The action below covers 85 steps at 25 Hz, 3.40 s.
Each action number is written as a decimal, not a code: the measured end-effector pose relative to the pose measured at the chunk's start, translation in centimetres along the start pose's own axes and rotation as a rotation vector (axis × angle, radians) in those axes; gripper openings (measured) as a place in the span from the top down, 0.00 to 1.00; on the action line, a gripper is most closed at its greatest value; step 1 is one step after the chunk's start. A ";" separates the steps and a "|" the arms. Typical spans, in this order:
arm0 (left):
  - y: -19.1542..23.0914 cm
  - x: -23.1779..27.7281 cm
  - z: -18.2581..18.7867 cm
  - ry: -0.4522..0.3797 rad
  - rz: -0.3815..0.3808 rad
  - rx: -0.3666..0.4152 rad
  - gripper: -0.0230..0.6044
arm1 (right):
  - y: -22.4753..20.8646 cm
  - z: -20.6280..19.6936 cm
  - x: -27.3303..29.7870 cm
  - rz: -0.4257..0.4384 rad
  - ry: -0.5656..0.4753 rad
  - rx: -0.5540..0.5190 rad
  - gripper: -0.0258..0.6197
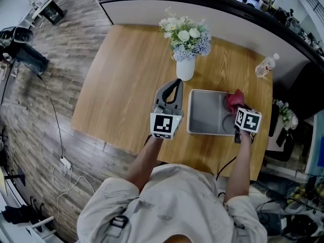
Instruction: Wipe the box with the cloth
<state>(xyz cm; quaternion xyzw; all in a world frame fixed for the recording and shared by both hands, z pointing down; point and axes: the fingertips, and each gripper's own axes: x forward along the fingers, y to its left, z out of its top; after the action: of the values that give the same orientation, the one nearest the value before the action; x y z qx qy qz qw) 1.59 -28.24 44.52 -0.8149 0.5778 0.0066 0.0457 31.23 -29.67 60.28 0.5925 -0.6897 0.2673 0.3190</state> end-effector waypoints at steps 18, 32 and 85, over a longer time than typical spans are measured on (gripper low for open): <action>2.0 -4.0 1.3 -0.036 0.050 -0.011 0.95 | 6.5 4.7 -4.5 0.091 -0.154 -0.089 0.86; 4.1 -8.8 1.3 -0.045 0.072 -0.028 0.95 | 14.8 2.0 -6.3 0.171 -0.120 -0.166 0.86; 0.1 -6.8 -0.9 0.002 -0.025 -0.060 0.95 | 14.8 -7.6 -4.7 0.235 0.077 -0.027 0.86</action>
<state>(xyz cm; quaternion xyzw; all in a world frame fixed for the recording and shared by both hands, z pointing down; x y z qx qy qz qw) -0.80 -21.97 45.89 -0.8230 0.5672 0.0228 0.0207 17.97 -18.69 61.84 0.4924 -0.7453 0.3160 0.3198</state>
